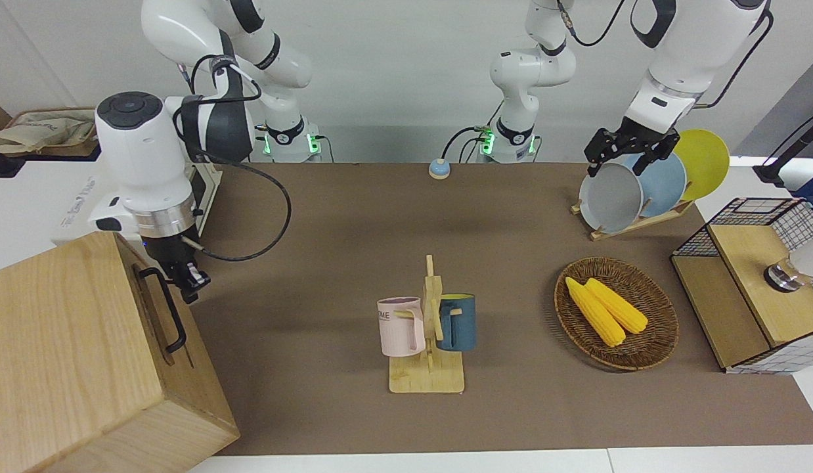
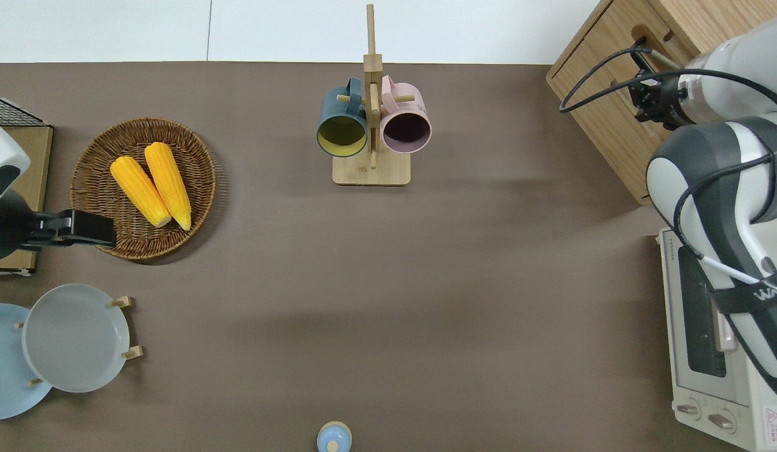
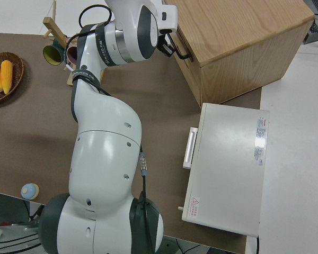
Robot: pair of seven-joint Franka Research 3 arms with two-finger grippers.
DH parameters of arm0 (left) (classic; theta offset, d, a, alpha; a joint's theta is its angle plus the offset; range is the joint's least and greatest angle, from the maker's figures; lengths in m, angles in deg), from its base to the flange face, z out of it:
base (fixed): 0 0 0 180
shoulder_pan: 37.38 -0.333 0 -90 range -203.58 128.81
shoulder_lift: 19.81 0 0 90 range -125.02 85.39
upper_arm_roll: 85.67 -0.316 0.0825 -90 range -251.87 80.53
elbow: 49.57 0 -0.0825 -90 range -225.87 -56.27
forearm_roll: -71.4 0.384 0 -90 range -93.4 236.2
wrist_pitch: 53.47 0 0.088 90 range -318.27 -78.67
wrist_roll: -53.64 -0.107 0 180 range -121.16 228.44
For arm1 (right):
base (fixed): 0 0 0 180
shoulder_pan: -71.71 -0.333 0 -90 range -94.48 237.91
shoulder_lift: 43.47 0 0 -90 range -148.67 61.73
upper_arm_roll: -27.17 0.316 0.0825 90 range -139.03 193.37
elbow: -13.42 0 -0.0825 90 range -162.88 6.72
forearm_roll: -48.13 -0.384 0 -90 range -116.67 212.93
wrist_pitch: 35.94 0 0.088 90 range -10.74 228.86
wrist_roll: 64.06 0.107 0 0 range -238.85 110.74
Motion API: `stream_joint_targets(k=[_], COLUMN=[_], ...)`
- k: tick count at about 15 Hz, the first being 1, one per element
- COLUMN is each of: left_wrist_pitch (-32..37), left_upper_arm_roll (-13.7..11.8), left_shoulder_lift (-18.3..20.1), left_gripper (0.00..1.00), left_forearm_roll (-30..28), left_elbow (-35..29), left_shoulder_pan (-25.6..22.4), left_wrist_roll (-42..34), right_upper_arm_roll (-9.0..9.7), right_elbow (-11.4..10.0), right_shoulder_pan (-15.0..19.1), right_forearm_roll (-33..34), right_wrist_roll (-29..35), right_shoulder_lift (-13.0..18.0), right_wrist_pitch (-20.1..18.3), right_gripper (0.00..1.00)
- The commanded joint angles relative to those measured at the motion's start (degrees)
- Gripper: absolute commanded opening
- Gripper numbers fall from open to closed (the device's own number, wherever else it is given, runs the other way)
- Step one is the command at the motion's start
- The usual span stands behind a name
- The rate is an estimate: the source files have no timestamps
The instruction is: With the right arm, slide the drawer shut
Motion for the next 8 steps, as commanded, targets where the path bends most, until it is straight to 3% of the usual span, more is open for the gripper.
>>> stream_joint_targets(k=[1, 2, 3, 4, 7, 8], left_wrist_pitch=[0.3, 0.3, 0.3, 0.3, 0.3, 0.3], left_upper_arm_roll=[-0.1, -0.2, -0.2, -0.2, -0.2, -0.2], left_shoulder_lift=[0.4, 0.5, 0.5, 0.5, 0.5, 0.4], left_gripper=[1.0, 1.0, 1.0, 1.0, 1.0, 1.0], left_forearm_roll=[0.7, 0.7, 0.7, 0.7, 0.7, 0.7], left_elbow=[0.0, 0.0, 0.0, 0.0, 0.0, 0.0], left_shoulder_pan=[0.3, 0.3, 0.4, 0.3, 0.4, 0.3], left_wrist_roll=[-0.4, -0.3, -0.4, -0.4, -0.3, -0.3], right_upper_arm_roll=[-2.35, -3.49, -5.77, -7.97, -13.6, -15.01], right_elbow=[-6.9, -8.1, -9.6, -11.6, -16.7, -17.4], right_shoulder_pan=[-2.6, -3.4, -4.9, -6.5, -12.0, -14.0], right_forearm_roll=[-1.4, -3.4, -6.6, -8.5, -11.8, -12.5], right_wrist_roll=[-8.4, -12.0, -16.9, -19.2, -22.9, -23.7], right_shoulder_lift=[6.7, 8.2, 10.5, 12.5, 18.3, 19.7], right_wrist_pitch=[-2.5, -3.6, -4.7, -4.8, -5.8, -6.7], right_gripper=[0.0, 0.0, 0.0, 0.064, 0.603, 0.977])
